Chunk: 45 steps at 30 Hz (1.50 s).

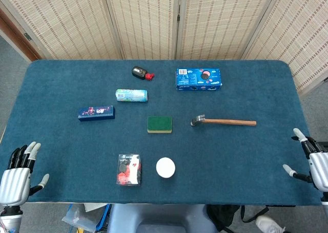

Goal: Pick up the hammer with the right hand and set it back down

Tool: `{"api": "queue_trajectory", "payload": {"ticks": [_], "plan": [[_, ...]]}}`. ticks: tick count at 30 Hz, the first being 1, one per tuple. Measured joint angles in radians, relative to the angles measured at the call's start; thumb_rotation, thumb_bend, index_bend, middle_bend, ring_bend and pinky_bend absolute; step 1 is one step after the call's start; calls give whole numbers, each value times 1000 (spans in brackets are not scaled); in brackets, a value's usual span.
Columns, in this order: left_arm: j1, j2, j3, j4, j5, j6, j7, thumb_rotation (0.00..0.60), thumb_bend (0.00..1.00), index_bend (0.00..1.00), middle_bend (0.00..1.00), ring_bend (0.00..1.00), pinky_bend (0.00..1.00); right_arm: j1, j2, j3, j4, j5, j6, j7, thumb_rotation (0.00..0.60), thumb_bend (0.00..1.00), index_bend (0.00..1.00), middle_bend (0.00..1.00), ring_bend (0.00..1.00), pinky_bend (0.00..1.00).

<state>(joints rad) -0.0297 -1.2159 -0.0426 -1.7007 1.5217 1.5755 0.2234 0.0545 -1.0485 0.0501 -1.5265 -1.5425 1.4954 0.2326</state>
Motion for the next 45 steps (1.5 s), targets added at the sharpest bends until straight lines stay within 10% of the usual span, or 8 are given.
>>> {"api": "queue_trajectory", "payload": {"ticks": [25, 45], "plan": [[-7, -6, -3, 22, 9, 0, -10, 600, 260, 0, 0, 0, 0, 53, 46, -10, -74, -35, -64, -116, 600, 176, 117, 238, 159, 242], [17, 4, 12, 34, 13, 22, -39, 600, 260, 0, 0, 0, 0, 431, -62, 138, -97, 230, -543, -358, 600, 202, 282, 325, 159, 242]]}}
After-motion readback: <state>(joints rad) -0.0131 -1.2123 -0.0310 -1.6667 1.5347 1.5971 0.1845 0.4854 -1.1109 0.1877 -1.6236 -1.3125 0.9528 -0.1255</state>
